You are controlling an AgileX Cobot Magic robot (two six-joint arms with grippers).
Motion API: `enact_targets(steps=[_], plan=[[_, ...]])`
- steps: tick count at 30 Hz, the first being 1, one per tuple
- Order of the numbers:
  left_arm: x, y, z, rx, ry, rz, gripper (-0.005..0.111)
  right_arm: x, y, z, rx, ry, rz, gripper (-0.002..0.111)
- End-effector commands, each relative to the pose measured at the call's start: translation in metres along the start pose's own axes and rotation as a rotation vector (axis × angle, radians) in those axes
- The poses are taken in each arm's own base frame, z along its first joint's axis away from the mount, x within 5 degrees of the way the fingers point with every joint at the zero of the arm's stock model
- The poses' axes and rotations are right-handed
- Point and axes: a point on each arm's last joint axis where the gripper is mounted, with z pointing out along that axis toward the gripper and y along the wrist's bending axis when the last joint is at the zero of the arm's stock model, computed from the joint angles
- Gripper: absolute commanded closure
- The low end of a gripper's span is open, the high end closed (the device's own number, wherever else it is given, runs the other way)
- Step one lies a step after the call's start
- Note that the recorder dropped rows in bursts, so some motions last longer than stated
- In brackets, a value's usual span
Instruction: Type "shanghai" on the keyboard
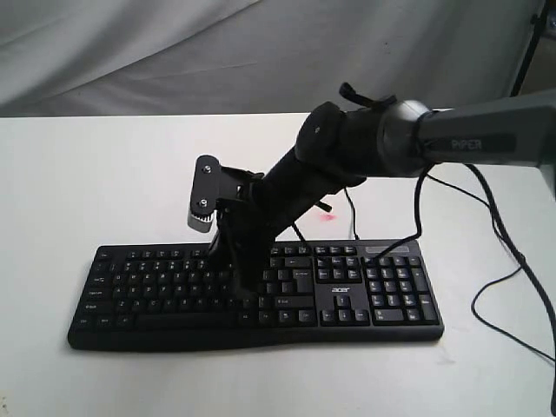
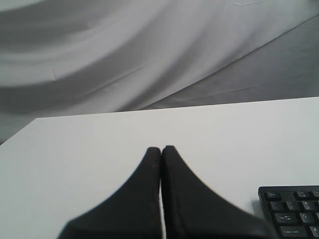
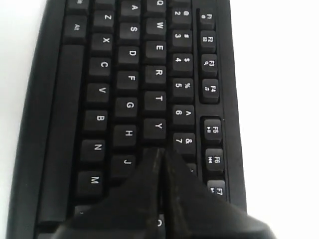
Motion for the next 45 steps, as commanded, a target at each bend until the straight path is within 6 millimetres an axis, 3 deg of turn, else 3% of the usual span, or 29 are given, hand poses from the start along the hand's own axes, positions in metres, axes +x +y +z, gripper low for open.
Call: enact_targets(steps=[1,13,17,19,23,29,37,45], plan=[[0.002,0.000,0.001,0.005,0.005,-0.003,0.106,-0.014,0.000,-0.024,0.037,-0.045,0.006,0.108],[0.002,0.000,0.001,0.005,0.005,-0.003,0.106,-0.043,0.014,-0.069,0.000,-0.123,0.089,0.108],[0.002,0.000,0.001,0.005,0.005,-0.003,0.106,-0.042,0.020,-0.077,0.006,-0.117,0.120,0.108],[0.002,0.000,0.001,0.005,0.005,-0.003,0.106,-0.038,0.024,-0.090,0.105,-0.109,0.105,0.108],[0.002,0.000,0.001,0.005,0.005,-0.003,0.106,-0.048,0.045,-0.149,0.334,-0.244,0.183,0.108],[0.002,0.000,0.001,0.005,0.005,-0.003,0.106,-0.063,0.083,-0.228,0.510,-0.442,0.175,0.108],[0.002,0.000,0.001,0.005,0.005,-0.003,0.106,-0.074,0.120,-0.288,0.566,-0.616,0.178,0.108],[0.002,0.000,0.001,0.005,0.005,-0.003,0.106,-0.077,0.146,-0.318,0.584,-0.691,0.129,0.108]])
